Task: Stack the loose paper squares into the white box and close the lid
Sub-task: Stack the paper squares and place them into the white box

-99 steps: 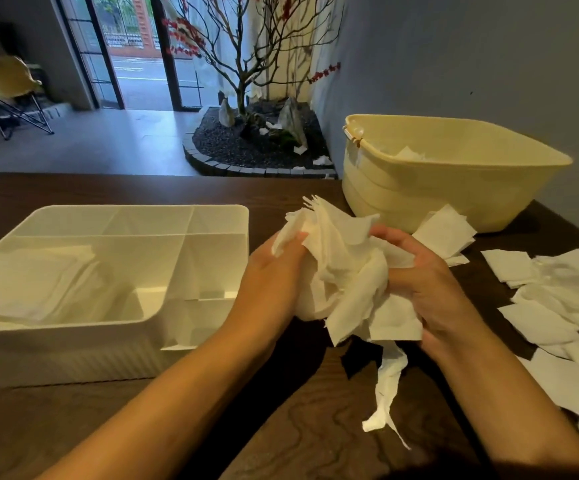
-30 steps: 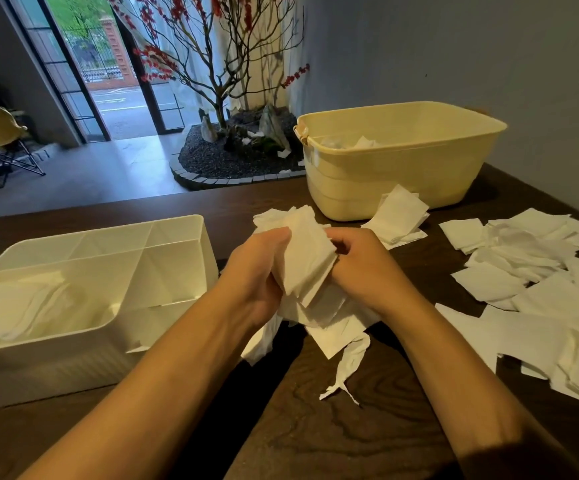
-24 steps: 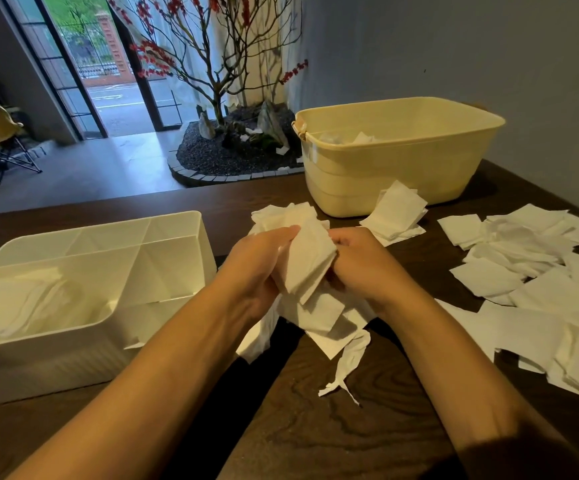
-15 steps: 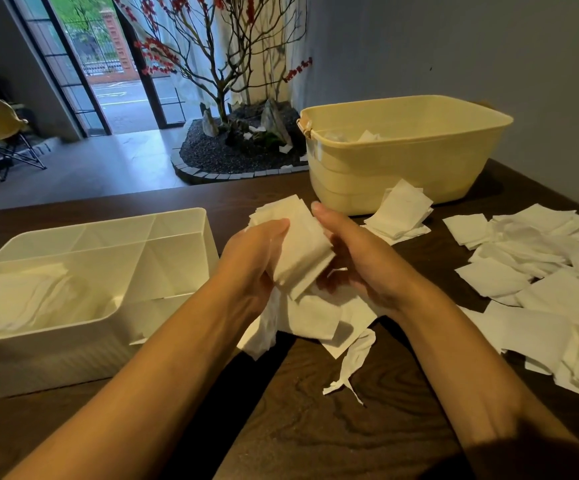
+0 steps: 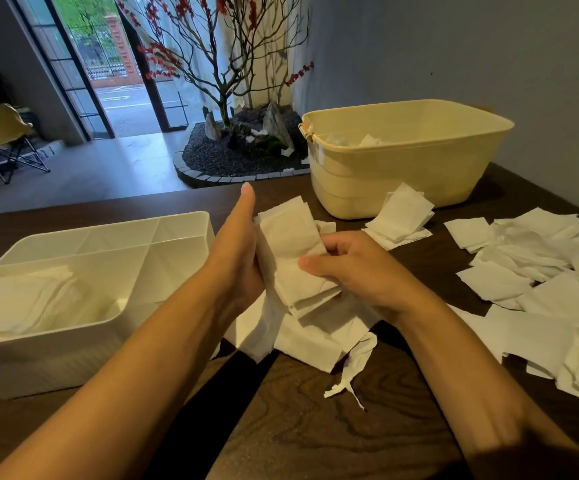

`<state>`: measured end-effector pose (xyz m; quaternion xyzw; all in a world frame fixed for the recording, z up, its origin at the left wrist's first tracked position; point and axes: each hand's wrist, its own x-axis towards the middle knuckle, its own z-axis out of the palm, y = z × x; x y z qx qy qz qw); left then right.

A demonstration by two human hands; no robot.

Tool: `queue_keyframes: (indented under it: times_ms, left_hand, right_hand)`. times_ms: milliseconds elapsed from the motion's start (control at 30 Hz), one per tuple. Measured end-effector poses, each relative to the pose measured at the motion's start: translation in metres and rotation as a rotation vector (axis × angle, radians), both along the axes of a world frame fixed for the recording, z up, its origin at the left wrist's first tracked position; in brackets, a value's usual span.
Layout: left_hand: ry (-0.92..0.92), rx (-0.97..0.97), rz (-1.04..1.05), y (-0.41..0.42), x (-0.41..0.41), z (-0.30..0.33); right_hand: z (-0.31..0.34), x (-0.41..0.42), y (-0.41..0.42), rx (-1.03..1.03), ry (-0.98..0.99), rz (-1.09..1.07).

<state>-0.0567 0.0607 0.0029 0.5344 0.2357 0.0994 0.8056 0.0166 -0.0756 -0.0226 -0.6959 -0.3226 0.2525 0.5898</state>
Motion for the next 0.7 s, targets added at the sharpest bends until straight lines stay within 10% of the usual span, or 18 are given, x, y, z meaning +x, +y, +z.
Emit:
queue_keyframes:
  times_ms: [700]
  left_hand:
    - [-0.285, 0.076, 0.201, -0.008, -0.029, 0.004]
  right_hand:
    - [-0.005, -0.009, 0.005, 0.021, 0.161, 0.055]
